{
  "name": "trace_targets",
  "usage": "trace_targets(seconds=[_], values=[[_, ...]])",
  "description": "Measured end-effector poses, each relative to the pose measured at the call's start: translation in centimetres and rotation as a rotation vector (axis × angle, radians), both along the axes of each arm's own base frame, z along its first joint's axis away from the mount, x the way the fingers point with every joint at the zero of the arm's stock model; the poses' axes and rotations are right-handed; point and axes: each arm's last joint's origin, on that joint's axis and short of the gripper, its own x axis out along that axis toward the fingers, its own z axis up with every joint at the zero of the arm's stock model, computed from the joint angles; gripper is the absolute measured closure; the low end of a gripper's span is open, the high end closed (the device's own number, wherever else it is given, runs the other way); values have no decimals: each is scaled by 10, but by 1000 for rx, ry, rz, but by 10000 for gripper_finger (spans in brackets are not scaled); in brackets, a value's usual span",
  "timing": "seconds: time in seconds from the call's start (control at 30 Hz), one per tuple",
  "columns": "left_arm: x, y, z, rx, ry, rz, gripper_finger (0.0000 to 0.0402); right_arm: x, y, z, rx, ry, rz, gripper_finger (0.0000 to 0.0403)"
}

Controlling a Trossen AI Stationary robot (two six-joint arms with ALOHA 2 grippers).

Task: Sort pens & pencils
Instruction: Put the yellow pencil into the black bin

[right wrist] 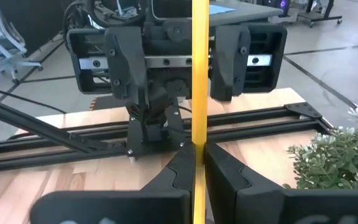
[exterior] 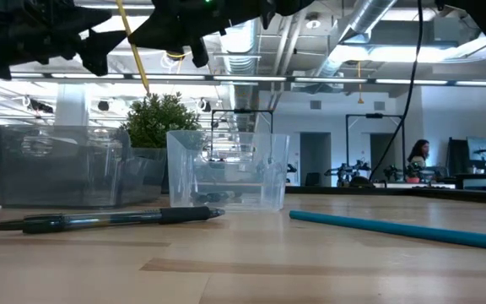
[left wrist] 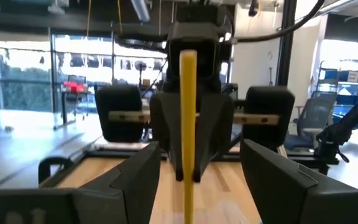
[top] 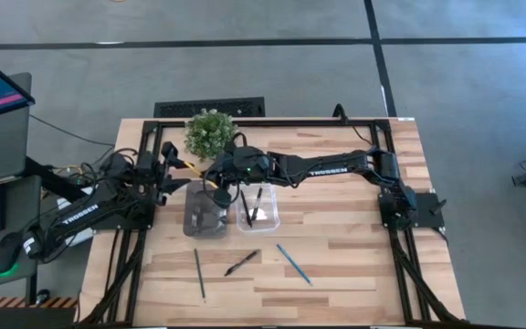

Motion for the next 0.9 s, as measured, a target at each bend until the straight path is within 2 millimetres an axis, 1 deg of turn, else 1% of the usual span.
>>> trace_targets(seconds=[0.2, 0.4, 0.67, 0.77, 0.9], values=[[0, -3, 6, 14, -61, -1, 190, 0, 0, 0, 0, 0, 1, 356], [7, -2, 3, -22, -37, 5, 190, 0, 0, 0, 0, 0, 1, 356], [15, 2, 3, -18, -46, 14, 191, 0, 1, 0, 0, 3, 3, 356], [16, 3, 2, -12, -43, 26, 205, 0, 1, -1, 1, 8, 3, 356], [19, 5, 0, -10, -26, 46, 241, 0, 1, -1, 1, 8, 3, 356]])
